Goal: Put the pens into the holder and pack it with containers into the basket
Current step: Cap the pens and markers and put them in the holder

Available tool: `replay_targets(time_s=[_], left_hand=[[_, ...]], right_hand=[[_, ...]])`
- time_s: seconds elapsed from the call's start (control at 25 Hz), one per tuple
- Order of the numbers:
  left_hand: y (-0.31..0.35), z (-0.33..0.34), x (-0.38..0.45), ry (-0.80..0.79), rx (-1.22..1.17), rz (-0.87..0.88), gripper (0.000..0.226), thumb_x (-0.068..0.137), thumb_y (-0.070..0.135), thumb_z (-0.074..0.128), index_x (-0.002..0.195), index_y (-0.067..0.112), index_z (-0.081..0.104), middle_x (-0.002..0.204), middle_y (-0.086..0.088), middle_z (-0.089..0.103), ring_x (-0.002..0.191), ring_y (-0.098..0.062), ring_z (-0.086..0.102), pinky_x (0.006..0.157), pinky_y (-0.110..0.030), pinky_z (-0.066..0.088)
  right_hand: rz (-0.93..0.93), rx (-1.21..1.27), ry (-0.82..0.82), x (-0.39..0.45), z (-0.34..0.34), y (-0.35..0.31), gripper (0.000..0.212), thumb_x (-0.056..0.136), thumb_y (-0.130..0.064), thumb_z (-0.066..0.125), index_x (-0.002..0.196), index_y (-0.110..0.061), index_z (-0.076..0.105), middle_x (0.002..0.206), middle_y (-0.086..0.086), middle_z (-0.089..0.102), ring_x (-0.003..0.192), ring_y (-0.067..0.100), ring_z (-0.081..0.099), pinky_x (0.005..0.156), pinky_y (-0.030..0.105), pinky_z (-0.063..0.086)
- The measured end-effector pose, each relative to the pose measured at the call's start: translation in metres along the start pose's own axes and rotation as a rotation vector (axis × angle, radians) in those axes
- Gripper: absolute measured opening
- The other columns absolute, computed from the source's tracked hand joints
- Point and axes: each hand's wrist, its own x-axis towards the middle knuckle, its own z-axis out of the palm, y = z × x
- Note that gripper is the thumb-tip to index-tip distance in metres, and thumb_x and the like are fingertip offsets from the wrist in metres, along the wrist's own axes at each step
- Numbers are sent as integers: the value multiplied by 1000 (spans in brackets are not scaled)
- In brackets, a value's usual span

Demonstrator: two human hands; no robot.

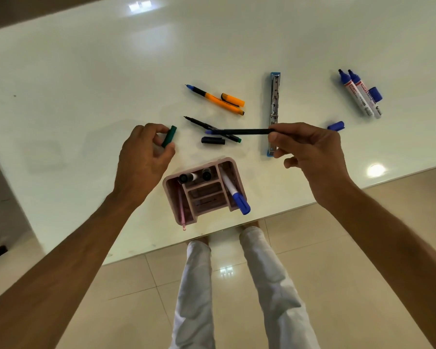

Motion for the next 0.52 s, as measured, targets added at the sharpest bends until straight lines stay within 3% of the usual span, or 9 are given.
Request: replay_targets(time_s=[0.16, 0.32, 0.52], left_hand=[[-1, -2, -9, 42, -132, -138, 29, 100, 27, 71, 127, 16, 70, 113, -5, 63, 86, -16, 65, 72, -7, 43], [-6, -3, -17, 63, -275, -249, 25, 102, 29, 65, 122, 17, 73, 113, -2, 65, 95, -25, 72, 87, -32, 59], [-2, -8, -29, 55, -436, -322, 25, 106, 29, 59, 126, 21, 72, 109, 3, 77, 87, -14, 75, 93, -41, 62]], right_hand=[[72, 118, 141, -1, -3, 2, 17, 93, -18, 78, 110, -17, 80, 95, 3, 81, 80, 20, 76, 65, 27, 58], [251, 206, 213, 5, -3, 10, 18, 96, -19, 72, 112, -13, 77, 98, 2, 82, 83, 19, 79, 69, 27, 57], [272, 235, 103, 0, 1, 11, 20, 96, -19, 72, 114, -12, 77, 102, 6, 81, 78, 15, 75, 72, 29, 55]])
